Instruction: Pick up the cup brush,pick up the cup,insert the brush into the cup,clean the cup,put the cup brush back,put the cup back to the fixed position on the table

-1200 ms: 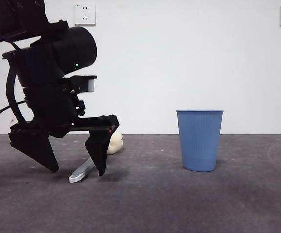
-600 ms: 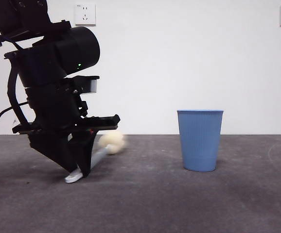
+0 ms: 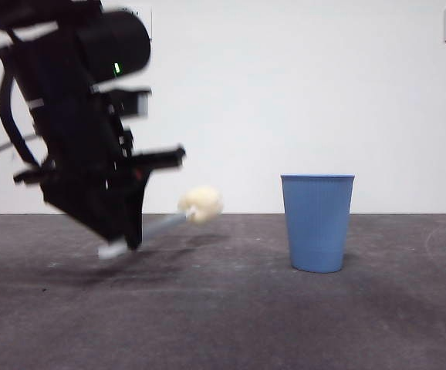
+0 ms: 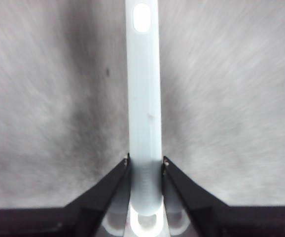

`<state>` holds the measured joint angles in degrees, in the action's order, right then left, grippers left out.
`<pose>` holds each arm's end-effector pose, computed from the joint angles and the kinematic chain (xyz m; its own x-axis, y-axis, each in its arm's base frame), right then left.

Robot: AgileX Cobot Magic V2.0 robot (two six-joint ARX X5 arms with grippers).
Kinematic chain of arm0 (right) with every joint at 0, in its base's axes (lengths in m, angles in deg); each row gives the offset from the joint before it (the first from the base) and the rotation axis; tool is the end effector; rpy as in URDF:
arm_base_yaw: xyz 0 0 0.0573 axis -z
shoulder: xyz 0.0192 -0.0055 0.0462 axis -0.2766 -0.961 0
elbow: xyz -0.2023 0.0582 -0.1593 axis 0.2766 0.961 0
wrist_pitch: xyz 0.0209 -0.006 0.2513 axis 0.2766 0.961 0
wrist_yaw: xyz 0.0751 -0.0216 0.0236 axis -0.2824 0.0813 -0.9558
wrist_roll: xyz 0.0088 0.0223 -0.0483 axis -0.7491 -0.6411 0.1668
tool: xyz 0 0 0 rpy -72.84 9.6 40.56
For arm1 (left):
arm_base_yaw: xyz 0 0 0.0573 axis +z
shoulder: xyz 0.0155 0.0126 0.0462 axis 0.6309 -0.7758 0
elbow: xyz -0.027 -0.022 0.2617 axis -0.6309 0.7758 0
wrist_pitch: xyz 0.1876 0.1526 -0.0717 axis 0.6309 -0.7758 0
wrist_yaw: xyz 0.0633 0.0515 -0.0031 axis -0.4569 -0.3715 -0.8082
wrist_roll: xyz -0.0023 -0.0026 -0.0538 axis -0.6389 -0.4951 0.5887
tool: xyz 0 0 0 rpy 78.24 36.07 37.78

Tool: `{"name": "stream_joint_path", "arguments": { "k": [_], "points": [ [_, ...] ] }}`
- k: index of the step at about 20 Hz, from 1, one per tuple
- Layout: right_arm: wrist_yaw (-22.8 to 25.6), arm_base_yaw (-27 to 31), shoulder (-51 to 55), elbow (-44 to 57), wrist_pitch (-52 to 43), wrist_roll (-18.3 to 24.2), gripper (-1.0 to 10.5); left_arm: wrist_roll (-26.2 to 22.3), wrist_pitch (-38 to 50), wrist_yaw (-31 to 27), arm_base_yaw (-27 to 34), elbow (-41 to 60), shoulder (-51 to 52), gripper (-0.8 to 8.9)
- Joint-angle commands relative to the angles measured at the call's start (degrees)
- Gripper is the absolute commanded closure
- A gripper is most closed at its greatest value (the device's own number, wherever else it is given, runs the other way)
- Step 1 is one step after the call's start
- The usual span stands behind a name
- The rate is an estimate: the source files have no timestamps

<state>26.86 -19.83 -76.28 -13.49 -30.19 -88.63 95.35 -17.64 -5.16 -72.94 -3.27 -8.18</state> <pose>0.1079 0.0211 0.2948 0.5356 0.5144 -0.6698 -0.3452 0.8572 0.3823 0.2569 -0.1697 0.1929 0.4709 -0.2301 -0.8517 0.3040 0.9486 -0.0882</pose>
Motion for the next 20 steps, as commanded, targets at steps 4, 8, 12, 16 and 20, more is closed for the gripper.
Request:
{"name": "stream_joint_path", "arguments": {
  "k": [4,8,12,16,20],
  "points": [
    [-1.6,-1.8,-3.8,0.0,-8.9,-0.4,3.2,-3.0,-5.0,0.1,-0.2,-0.2,10.7,8.22],
    [0.6,-7.3,-9.4,3.8,-21.2,-1.0,3.2,-4.3,-9.0,1.4,-0.2,-0.2,20.2,8.22],
    [11.3,-15.3,-13.7,11.6,-36.6,-3.3,3.2,-5.1,-13.6,1.4,-0.2,-0.2,27.8,8.22],
    [20.5,-21.3,-18.4,18.1,-51.3,-6.4,3.2,-5.9,-16.7,1.4,-0.2,-0.2,31.3,8.22],
    [23.3,-22.7,-26.4,20.2,-62.9,-6.4,3.2,-6.1,-19.5,1.4,-0.2,-0.2,31.8,8.22]
  ]
}}
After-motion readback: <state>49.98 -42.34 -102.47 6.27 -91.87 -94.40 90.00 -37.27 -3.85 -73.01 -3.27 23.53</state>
